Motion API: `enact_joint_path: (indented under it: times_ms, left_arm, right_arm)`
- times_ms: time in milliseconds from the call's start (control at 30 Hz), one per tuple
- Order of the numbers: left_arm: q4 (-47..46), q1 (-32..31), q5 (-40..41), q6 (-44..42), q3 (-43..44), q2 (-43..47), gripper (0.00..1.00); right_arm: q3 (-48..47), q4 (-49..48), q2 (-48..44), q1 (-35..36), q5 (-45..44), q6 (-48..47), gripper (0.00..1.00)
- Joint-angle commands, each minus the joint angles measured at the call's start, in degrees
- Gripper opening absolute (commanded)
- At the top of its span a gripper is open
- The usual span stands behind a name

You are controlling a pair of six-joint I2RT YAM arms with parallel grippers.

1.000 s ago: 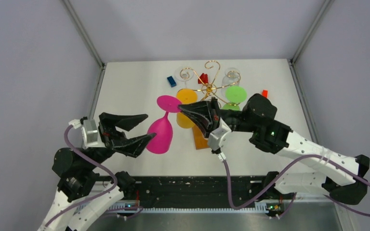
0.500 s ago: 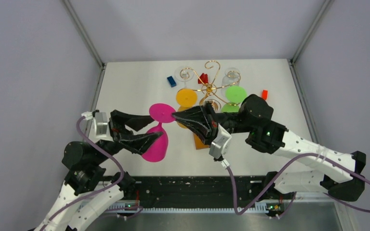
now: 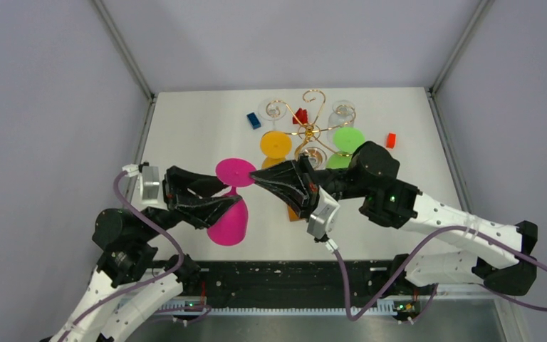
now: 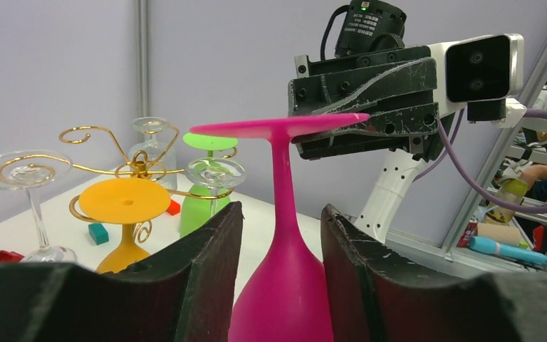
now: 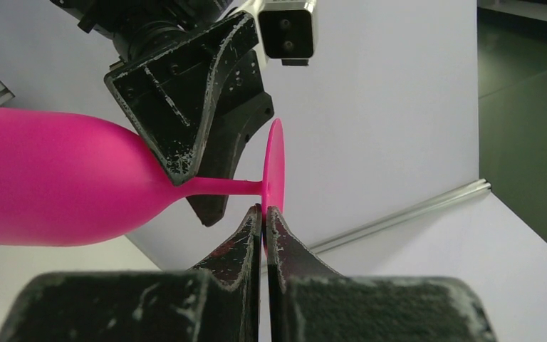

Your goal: Place the wine glass upside down on the wine glass rack

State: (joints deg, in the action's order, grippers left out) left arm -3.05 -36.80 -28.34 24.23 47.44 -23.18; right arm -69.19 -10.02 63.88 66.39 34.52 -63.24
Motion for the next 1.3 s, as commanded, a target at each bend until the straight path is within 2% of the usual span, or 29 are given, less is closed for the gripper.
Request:
enact_joint_path:
  times_ms: [0,67,133,333,867,1267]
  left_arm:
    - [-2.3,0.0,-1.4,0.9,0.4,-1.7,0.5]
    - [-2.7,0.1,-1.8,1.1,0.5,-2.2,0.49]
    - [-3.1,0.1,-2.4,1.2,0.7,-2.9,0.42]
    - [-3.0,0.1,-4.1,1.2,1.7,-4.5,0.0]
    - [1.0,0.0,2.2,-2.4,4.2,-4.1,0.0]
    - [2.6,0.1,2.5,-3.8,5.1,-3.4,0.0]
  right_arm:
    - [-3.2,-2.7,0.6,1.5,2.3,0.3,0.0]
    - [-3.3,-2.6,0.8,1.5,2.3,0.1,0.0]
    - [-3.1,-2.6,0.7,1.6,2.1,0.0,0.0]
    - [-2.1,-3.9,-0.3,1.6,1.3,-0.1,0.0]
    - [0.4,-4.3,-2.7,1.6,-2.1,-1.4,0.0]
    - [1.9,-5.1,-4.1,1.6,-3.5,-1.3,0.0]
